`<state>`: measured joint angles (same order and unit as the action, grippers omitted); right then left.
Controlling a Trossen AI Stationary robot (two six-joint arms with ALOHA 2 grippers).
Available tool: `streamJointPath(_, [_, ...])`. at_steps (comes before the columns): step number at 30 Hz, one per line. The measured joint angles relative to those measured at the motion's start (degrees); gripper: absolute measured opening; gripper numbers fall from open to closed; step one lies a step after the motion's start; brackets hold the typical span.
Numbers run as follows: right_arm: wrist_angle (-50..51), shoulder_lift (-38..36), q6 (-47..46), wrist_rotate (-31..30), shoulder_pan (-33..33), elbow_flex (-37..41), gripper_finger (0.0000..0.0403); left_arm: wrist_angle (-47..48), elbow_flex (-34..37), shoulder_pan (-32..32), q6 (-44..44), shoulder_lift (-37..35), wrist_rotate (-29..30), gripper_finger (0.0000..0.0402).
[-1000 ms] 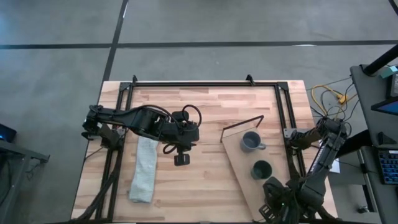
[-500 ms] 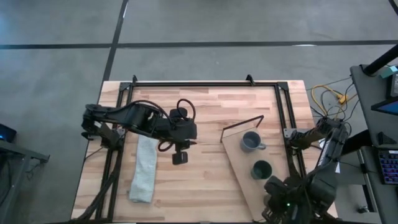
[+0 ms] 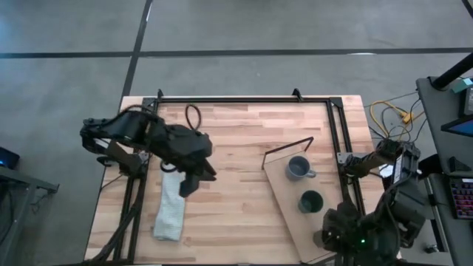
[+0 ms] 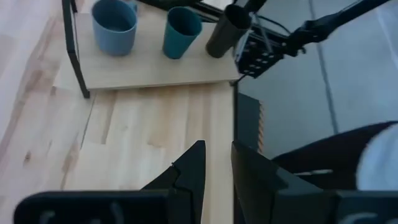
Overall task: Stack small to large cups/mugs on shelf
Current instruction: Return to Home Position
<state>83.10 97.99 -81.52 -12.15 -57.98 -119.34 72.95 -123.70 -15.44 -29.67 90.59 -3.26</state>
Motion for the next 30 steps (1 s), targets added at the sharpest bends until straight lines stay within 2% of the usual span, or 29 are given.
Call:
streamJointPath(4, [0.84,-0.08,6.62,-2.69,-0.17,-1.48,0.0052,0.2,0.32,0.07,-0.12,-2.05,-0.15,0.0063])
streamJointPath(8, [2.31,-1.27,14.64,-15.23,-1.62,-2.0,0.0052,0.15,0.38,0.0,-0.27,-3.78,2.03,0.0063])
streamJointPath(15, [1.0,-7.36,21.52,-26.12,-5.06,0.23,0.0052,-0.39,1.7,-0.24,-1.62,-9.63,6.96,0.0063])
streamJointPath(20, [-4.9,-12.59,27.77,-27.95,-5.65,4.61,0.0052,-2.9,3.26,-1.23,-1.51,-14.15,12.67,0.0063])
streamJointPath(22, [-9.54,-14.92,31.87,-29.02,-5.46,7.83,0.0052,-5.42,4.89,-1.25,-1.53,-15.88,13.28,0.0063])
streamJointPath(26, [-22.93,-20.48,39.19,-28.62,-3.31,17.21,0.0052,-11.75,10.36,-1.25,-0.92,-18.79,13.26,0.0063])
streamJointPath(30, [-37.29,-27.15,45.98,-26.28,-0.75,29.26,0.0052,-21.84,18.95,-1.25,1.53,-21.8,12.54,0.0063])
